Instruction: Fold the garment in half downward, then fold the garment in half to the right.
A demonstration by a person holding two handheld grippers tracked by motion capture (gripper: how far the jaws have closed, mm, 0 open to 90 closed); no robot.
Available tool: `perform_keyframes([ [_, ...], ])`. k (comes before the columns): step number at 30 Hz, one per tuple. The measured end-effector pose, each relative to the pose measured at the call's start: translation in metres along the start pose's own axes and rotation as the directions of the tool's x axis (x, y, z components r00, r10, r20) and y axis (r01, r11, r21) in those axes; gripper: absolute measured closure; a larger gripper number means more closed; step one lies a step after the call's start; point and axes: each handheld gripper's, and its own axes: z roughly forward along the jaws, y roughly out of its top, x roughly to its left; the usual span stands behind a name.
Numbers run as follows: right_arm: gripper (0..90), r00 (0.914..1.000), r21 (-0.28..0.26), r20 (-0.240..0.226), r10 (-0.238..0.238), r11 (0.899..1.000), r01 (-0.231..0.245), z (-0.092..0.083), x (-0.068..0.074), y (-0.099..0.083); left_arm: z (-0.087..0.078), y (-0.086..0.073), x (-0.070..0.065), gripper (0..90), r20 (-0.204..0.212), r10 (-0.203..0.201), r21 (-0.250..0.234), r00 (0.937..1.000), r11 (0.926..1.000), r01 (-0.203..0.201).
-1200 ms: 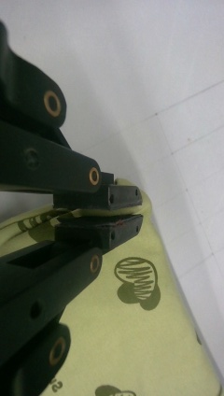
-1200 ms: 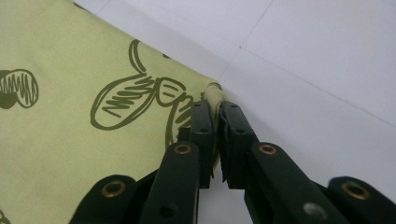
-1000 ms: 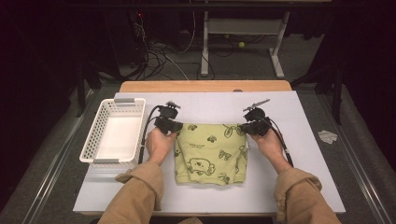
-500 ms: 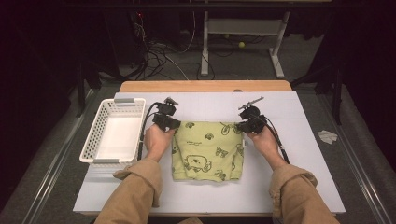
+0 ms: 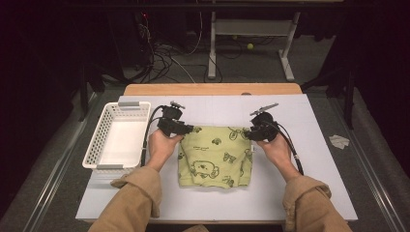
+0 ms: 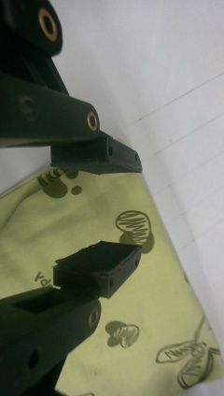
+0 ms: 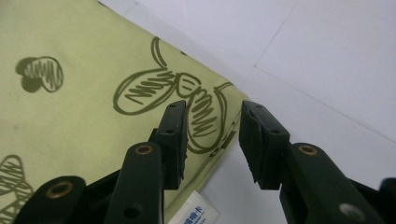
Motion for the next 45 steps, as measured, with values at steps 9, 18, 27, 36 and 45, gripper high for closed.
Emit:
perform_keyframes([
  [9, 62.5, 0.9993, -0.035, -0.033, -0.017, 0.999, 0.016, -0.015, 0.008, -0.011, -0.003, 0.000, -0.002, 47.0, 0.054, -0.003, -0.014, 0.9985, 0.9999, 0.004],
  [18, 62.5, 0.9983, -0.075, -0.056, -0.016, 0.997, 0.012, -0.024, 0.012, -0.026, -0.002, -0.002, -0.002, 45.3, 0.071, -0.005, -0.001, 0.9974, 1.0000, 0.005],
  [27, 68.3, 0.9957, -0.080, -0.086, -0.035, 0.996, 0.028, -0.030, 0.022, -0.039, 0.002, -0.002, -0.005, 45.2, 0.083, 0.000, 0.005, 0.9966, 1.0000, -0.001],
  [36, 76.6, 0.9833, -0.090, -0.163, -0.081, 0.994, 0.067, -0.037, 0.050, -0.047, 0.000, -0.013, -0.006, 44.0, 0.091, 0.004, 0.019, 0.9958, 0.9998, -0.006],
  [45, 86.6, 0.9601, -0.072, -0.235, -0.153, 0.988, 0.139, -0.029, 0.092, -0.050, -0.001, -0.015, -0.010, 42.6, 0.091, 0.012, 0.007, 0.9958, 0.9999, -0.013],
])
